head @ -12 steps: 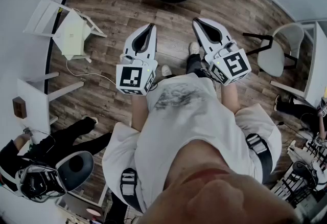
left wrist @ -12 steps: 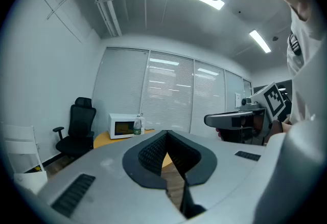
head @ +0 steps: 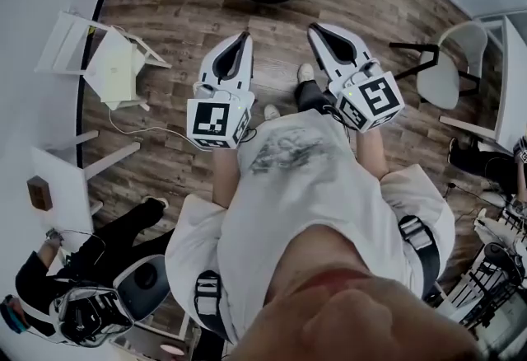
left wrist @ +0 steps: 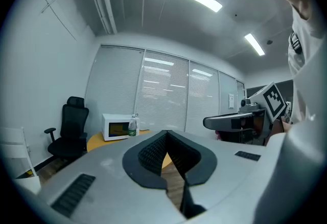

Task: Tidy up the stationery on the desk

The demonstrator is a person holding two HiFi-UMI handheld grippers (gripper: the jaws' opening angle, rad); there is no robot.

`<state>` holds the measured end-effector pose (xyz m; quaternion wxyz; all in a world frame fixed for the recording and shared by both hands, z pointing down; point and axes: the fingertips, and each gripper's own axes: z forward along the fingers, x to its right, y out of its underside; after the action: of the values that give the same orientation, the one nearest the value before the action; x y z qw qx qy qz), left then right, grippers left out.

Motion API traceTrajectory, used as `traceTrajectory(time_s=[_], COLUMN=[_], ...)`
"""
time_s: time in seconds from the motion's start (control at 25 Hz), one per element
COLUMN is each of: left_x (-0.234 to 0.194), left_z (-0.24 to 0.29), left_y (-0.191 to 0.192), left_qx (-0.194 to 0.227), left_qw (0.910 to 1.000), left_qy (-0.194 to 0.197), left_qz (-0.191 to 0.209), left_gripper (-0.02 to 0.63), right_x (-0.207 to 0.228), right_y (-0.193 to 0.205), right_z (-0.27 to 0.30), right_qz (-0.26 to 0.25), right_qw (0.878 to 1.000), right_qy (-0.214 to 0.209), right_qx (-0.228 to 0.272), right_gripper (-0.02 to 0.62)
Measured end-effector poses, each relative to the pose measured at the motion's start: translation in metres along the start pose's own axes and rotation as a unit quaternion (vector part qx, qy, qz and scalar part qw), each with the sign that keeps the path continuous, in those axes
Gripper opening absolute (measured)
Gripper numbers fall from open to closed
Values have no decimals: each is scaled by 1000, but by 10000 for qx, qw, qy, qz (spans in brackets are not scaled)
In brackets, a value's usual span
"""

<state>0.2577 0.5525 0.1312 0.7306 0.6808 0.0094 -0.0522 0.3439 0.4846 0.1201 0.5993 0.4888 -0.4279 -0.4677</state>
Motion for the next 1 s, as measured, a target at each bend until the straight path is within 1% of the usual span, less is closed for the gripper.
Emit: traceTrajectory(time_s=[0.16, 0.4, 0.52, 0.72, 0.88, 1.0], left_x=[-7, -25, -36, -57, -68, -74], left_z=[31, 99, 135, 191, 223, 245], left_y=[2, -1, -7, -11, -4, -3], left_qx=[-113, -272, -357, -484, -573, -611], left_qw=[9998, 9995, 9992, 9985, 9980, 9978], left_qy=[145, 172, 125, -44, -194, -231], left_qz=[-40, 18, 155, 240, 159, 122], left_gripper=[8, 8, 8, 8, 8, 8], right_x=[22, 80, 114, 168, 199, 217], right_y=[3, -2, -10, -22, -19, -16], right_z=[12, 48, 69, 98, 116, 129], right_qz=[96, 159, 266, 243, 213, 237], right_qw=[9999, 9999, 9996, 9996, 9996, 9993], right_qy=[74, 12, -80, -135, -172, -250], right_qx=[-95, -63, 34, 72, -58, -146], right_gripper=[64, 64, 64, 64, 64, 63])
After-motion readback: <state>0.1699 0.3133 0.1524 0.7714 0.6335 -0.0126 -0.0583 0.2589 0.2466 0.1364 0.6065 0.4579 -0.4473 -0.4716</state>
